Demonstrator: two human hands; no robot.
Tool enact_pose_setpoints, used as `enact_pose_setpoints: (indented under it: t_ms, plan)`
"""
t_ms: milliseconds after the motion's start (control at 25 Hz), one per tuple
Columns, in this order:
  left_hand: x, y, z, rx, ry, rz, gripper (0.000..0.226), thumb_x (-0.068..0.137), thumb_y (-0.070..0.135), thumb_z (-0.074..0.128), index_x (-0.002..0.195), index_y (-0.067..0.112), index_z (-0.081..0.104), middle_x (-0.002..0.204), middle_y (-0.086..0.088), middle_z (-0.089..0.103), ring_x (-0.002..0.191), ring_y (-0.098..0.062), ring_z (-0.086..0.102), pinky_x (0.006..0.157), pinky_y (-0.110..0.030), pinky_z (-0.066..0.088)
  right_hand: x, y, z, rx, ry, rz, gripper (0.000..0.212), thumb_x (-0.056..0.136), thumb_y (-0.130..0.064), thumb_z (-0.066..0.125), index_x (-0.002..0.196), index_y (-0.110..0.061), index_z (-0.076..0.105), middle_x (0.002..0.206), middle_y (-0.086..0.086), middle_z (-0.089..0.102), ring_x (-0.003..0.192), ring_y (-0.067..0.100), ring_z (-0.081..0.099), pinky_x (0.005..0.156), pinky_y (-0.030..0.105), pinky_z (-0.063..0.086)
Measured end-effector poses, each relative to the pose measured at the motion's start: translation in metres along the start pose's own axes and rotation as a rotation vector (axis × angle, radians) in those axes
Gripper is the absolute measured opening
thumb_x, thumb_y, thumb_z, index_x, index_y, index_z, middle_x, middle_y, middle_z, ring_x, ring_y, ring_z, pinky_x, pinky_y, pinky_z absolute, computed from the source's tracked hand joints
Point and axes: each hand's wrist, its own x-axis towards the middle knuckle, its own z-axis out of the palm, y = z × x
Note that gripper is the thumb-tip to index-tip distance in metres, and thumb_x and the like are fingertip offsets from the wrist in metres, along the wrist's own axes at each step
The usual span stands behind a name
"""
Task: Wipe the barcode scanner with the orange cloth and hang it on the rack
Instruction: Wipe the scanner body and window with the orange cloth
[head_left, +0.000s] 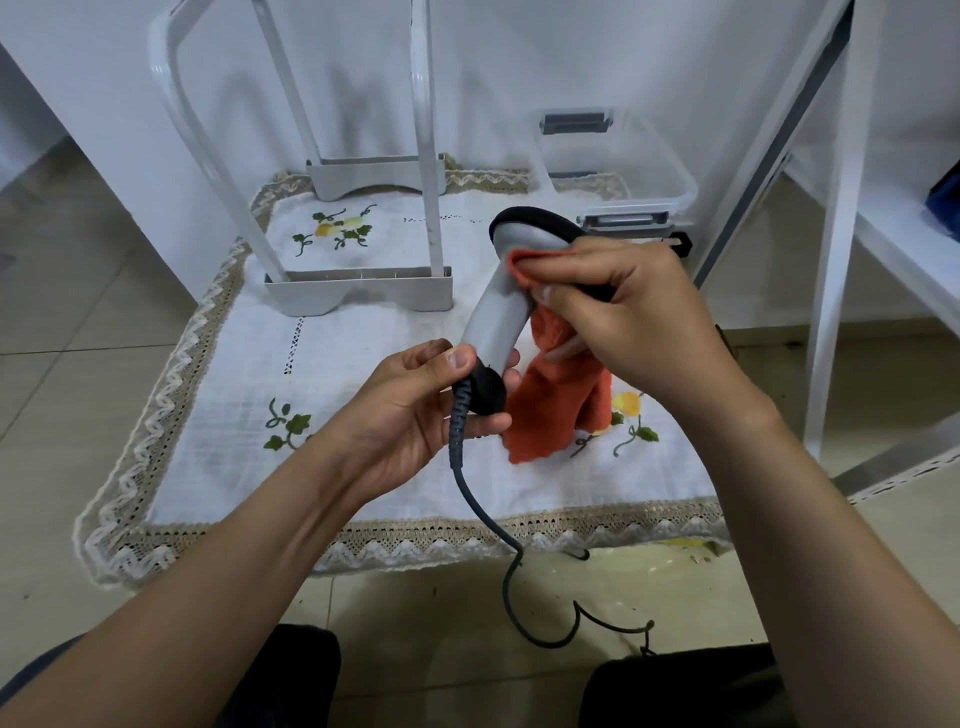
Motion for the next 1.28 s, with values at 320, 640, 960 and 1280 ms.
enact_pose_setpoints:
  t_ms: [320, 640, 960, 1280]
  plan:
    - [0.0012, 0.0004, -0.0022, -0.012, -0.017, -0.004, 0.103, 0.053, 0.036, 0.097, 0.133, -0.001, 0.044, 0.106, -0.016, 0.078, 0.091, -0.021, 0.078, 0.063, -0.031, 0.063, 0.0003, 0.0058, 0.0057, 0.019, 0.035, 0.007, 0.034, 0.098, 0.003, 0.065, 0.115, -0.025, 0.073, 0.103, 0.011, 0.07, 0.076, 0.029, 0.076, 0.055, 0.034, 0.065]
    - [0.0001, 0.0005, -0.0023, -0.033, -0.02, 0.009, 0.107, 0.052, 0.035, 0.098, 0.136, 0.0, 0.041, 0.104, -0.016, 0.078, 0.09, -0.021, 0.078, 0.062, -0.03, 0.063, -0.0005, 0.0066, 0.0072, 0.033, 0.055, 0.024, 0.032, 0.097, 0.003, 0.065, 0.117, -0.021, 0.073, 0.102, 0.009, 0.071, 0.077, 0.031, 0.076, 0.053, 0.034, 0.065]
    - [0.0004, 0.0007, -0.0028, -0.051, -0.012, -0.001, 0.094, 0.053, 0.035, 0.097, 0.125, -0.005, 0.052, 0.104, -0.015, 0.078, 0.09, -0.02, 0.078, 0.061, -0.029, 0.062, -0.0003, 0.0067, 0.0042, 0.008, 0.028, 0.029, 0.031, 0.098, 0.001, 0.065, 0.119, -0.019, 0.074, 0.107, 0.011, 0.071, 0.076, 0.025, 0.077, 0.055, 0.035, 0.065]
    - [0.0007, 0.0021, -0.0055, -0.078, -0.027, 0.008, 0.081, 0.053, 0.033, 0.098, 0.113, -0.006, 0.06, 0.105, -0.015, 0.077, 0.09, -0.02, 0.077, 0.062, -0.03, 0.062, -0.0018, 0.0078, 0.0049, -0.021, 0.047, 0.016, 0.031, 0.098, 0.001, 0.065, 0.115, -0.023, 0.076, 0.102, 0.013, 0.072, 0.07, 0.032, 0.075, 0.052, 0.03, 0.063]
